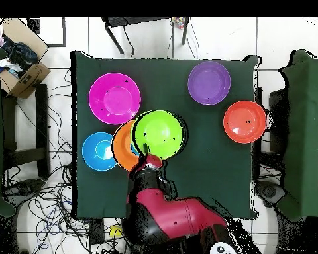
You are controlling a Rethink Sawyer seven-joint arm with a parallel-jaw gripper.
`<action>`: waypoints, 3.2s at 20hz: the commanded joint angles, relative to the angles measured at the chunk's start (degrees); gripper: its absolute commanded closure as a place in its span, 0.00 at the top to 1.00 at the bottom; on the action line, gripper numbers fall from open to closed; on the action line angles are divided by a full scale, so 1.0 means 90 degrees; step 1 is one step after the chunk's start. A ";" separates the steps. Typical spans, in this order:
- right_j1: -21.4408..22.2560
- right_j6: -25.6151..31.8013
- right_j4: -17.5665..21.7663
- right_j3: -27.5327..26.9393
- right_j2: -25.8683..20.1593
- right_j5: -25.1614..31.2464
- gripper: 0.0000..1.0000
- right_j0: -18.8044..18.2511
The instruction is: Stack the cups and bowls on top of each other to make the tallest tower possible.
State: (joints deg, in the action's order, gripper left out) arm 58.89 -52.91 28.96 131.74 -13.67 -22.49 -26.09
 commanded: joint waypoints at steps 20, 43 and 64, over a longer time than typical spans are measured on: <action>-0.1120 -0.1161 0.0286 -0.0742 0.0397 -0.0783 0.00 0.0679; -0.0995 -0.1437 0.0197 -0.0508 0.0444 -0.0542 0.00 0.0803; -0.1150 -0.1480 0.0088 -0.0468 0.0298 -0.0092 0.00 0.0753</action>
State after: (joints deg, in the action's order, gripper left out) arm 50.66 -52.92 28.94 128.51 -7.95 -29.30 -18.71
